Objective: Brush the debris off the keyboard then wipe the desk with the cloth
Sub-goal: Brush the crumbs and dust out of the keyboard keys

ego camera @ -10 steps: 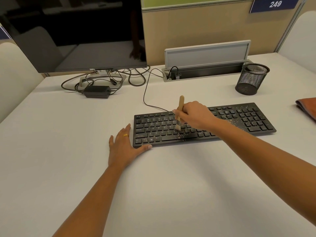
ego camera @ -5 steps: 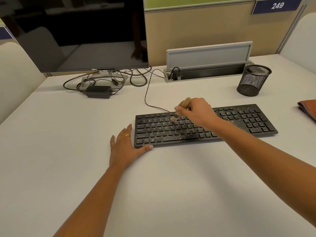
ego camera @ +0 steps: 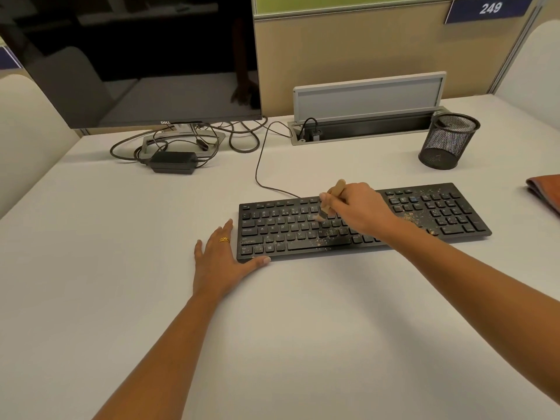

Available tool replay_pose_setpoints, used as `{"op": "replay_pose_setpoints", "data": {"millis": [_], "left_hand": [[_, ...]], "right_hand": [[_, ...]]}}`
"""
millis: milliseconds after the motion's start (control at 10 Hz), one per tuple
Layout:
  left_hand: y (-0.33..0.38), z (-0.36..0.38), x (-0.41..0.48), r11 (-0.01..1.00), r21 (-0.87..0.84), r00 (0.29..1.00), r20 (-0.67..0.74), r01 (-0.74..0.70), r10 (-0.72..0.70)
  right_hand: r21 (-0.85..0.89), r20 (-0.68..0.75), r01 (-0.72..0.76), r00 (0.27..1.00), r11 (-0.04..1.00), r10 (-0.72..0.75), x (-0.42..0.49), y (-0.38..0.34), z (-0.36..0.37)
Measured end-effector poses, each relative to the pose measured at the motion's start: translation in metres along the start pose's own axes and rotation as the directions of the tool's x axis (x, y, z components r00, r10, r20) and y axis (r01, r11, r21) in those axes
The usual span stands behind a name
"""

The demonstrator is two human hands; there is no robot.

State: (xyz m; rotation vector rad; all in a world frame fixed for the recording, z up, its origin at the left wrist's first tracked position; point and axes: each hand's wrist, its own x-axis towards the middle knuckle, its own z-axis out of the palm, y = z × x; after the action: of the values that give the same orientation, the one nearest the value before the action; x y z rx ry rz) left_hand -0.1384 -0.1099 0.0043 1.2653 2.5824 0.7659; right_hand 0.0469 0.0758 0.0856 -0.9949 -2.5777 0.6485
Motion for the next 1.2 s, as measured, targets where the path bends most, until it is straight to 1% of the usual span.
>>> {"op": "replay_pose_setpoints", "data": {"millis": [100,200,300,500,600,700,800,900,1100,1200], "left_hand": [[-0.001,0.000,0.000,1.000,0.009,1.000,-0.001,0.001,-0.001],[-0.001,0.000,0.000,1.000,0.007,1.000,0.001,0.001,-0.001],[0.000,0.000,0.000,1.000,0.004,1.000,0.000,-0.002,0.002],[-0.001,0.000,-0.001,1.000,-0.001,1.000,0.001,0.000,0.000],[-0.001,0.000,-0.001,1.000,0.001,1.000,0.000,-0.002,0.002],[-0.001,0.000,0.000,1.000,0.005,1.000,0.000,0.002,-0.002],[-0.001,0.001,0.000,1.000,0.005,1.000,-0.005,0.003,-0.003],[-0.001,0.000,0.000,1.000,0.009,1.000,-0.003,0.003,-0.003],[0.000,0.000,0.000,1.000,0.012,1.000,-0.002,0.003,-0.003],[0.001,-0.001,-0.001,1.000,0.009,1.000,0.001,0.003,-0.003]], "right_hand": [[0.010,0.020,-0.010,1.000,1.000,0.009,0.000,-0.003,-0.003],[0.122,-0.044,-0.045,0.998,0.992,0.051,0.002,-0.003,-0.003],[0.111,-0.060,-0.067,0.995,0.992,0.074,0.002,-0.001,0.003],[0.027,0.081,-0.002,0.997,1.000,-0.001,0.004,-0.007,0.002],[0.009,0.109,0.010,0.994,1.000,-0.011,0.010,-0.011,-0.005],[0.002,0.042,0.012,0.999,1.000,-0.012,0.012,-0.012,-0.006],[-0.016,0.053,0.009,0.999,1.000,-0.008,0.009,-0.009,-0.001],[0.005,0.093,0.000,0.996,1.000,0.000,0.005,-0.006,0.001],[0.062,-0.039,-0.025,0.999,0.998,0.027,0.001,-0.002,0.000],[0.064,0.022,-0.011,1.000,0.998,0.009,-0.004,0.000,0.001]]}}
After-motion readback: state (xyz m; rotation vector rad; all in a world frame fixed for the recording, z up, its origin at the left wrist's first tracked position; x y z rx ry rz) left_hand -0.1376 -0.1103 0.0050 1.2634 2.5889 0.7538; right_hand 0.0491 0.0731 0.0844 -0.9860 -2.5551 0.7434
